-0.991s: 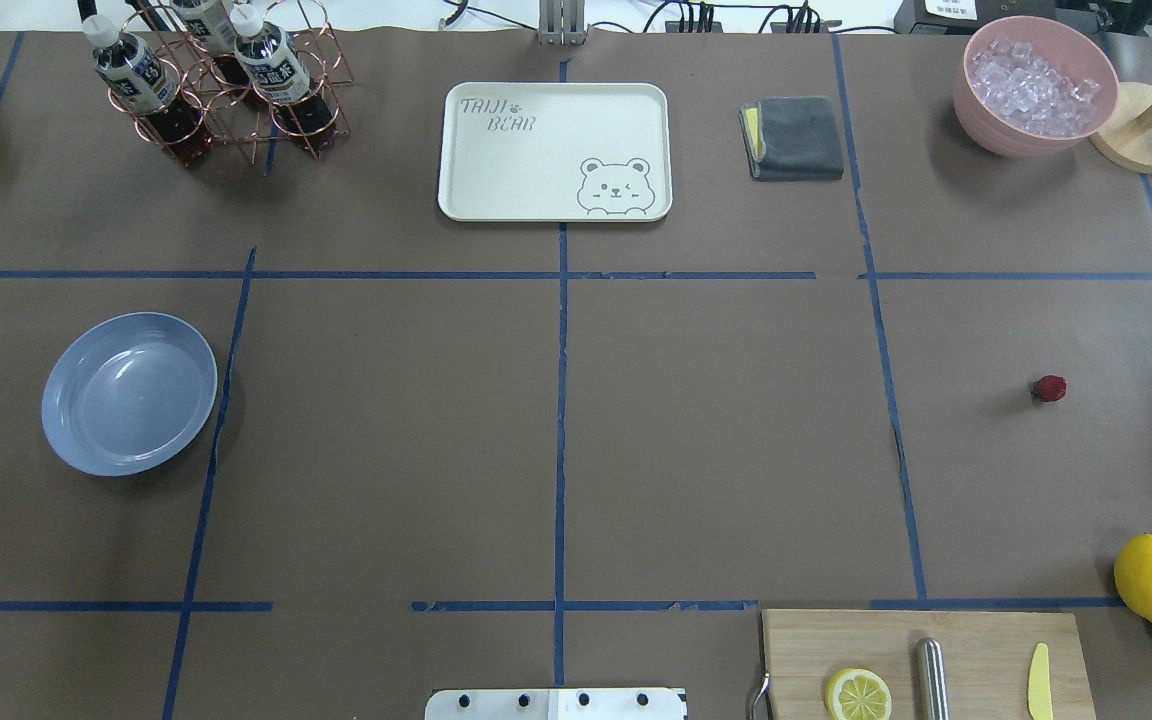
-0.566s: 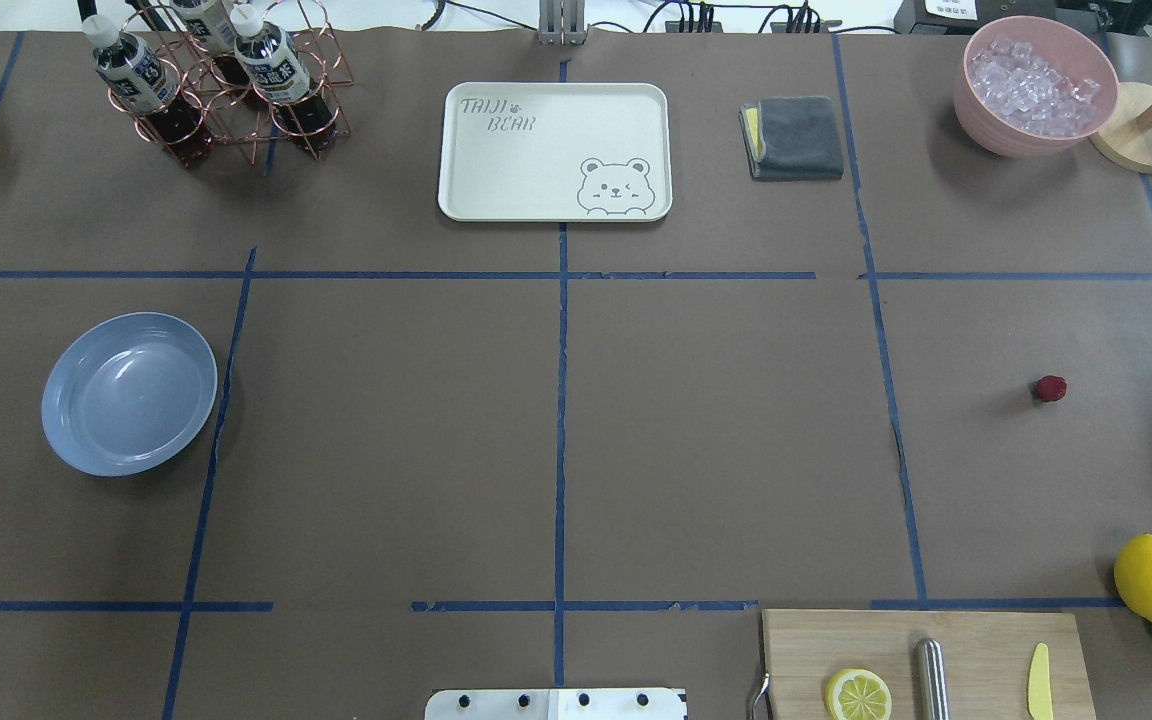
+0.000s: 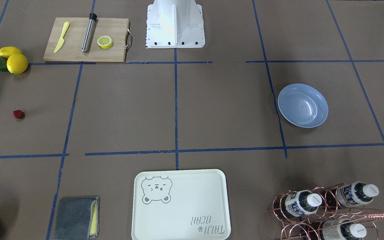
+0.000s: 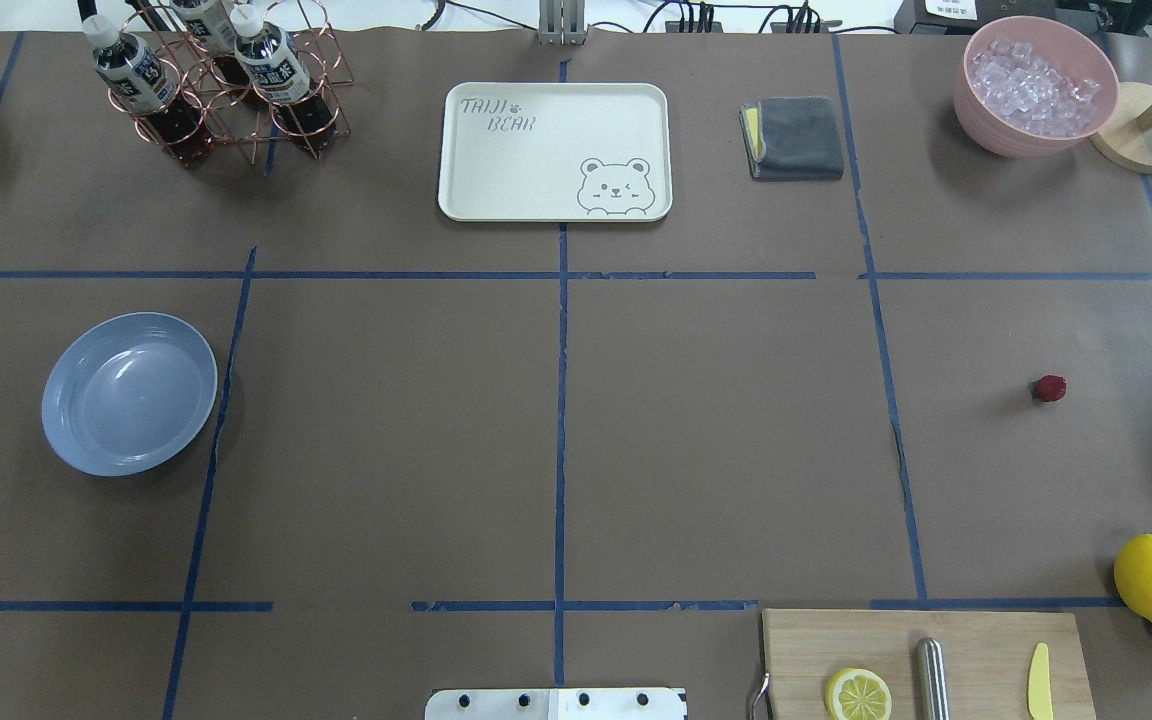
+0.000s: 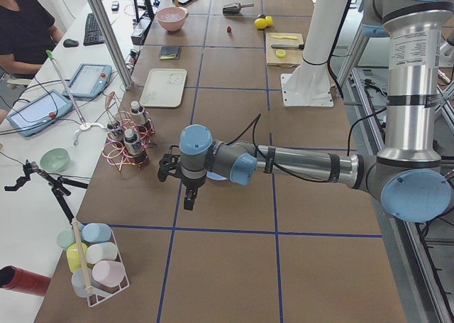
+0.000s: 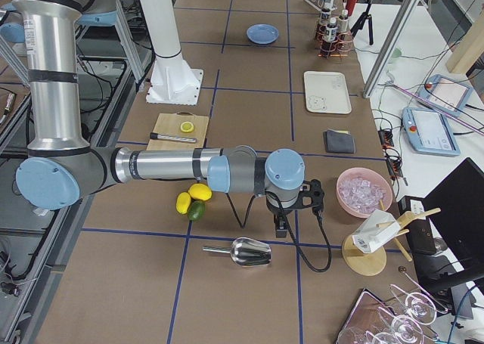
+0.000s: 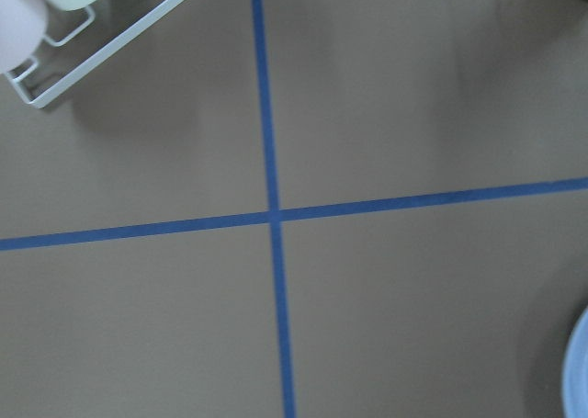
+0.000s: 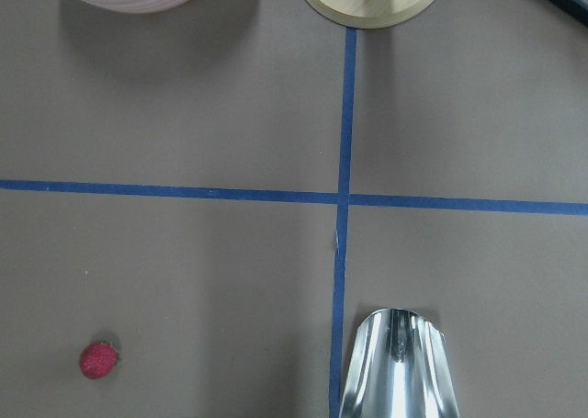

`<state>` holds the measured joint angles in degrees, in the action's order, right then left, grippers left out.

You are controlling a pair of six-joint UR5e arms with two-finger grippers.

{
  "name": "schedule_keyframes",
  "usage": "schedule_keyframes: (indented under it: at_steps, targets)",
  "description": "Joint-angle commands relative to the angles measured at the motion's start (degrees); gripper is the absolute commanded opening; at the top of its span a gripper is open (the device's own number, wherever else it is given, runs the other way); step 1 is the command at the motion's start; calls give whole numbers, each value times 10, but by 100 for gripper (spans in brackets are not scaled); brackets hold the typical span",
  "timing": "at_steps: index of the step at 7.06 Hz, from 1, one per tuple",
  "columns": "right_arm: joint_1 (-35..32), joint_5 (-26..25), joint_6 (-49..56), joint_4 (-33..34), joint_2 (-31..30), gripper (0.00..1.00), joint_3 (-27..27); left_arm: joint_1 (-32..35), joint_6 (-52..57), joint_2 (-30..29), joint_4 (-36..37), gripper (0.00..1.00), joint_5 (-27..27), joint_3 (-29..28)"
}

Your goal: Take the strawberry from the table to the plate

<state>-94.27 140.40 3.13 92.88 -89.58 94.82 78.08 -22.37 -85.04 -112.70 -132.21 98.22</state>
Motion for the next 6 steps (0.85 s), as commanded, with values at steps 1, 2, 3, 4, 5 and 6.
schedule_keyframes:
  at_steps: [1, 2, 3, 4, 5, 6]
  targets:
    - [0, 1, -4, -18, -1, 100, -1, -86, -182, 36, -148, 100, 0, -1]
    - [0, 2, -4, -19, -1, 100, 0, -133, -263, 57, -221, 100, 5, -7]
    - [0, 6, -4, -19, -1, 100, 2, -173, -329, 58, -264, 100, 23, -14]
    - [1, 9, -4, -19, 3, 100, 1, -221, -374, 57, -272, 100, 73, -16]
    - [1, 9, -5, -19, 5, 100, 2, -249, -386, 45, -277, 100, 113, -38]
    - [1, 10, -5, -19, 5, 100, 4, -255, -392, 27, -282, 100, 119, -56]
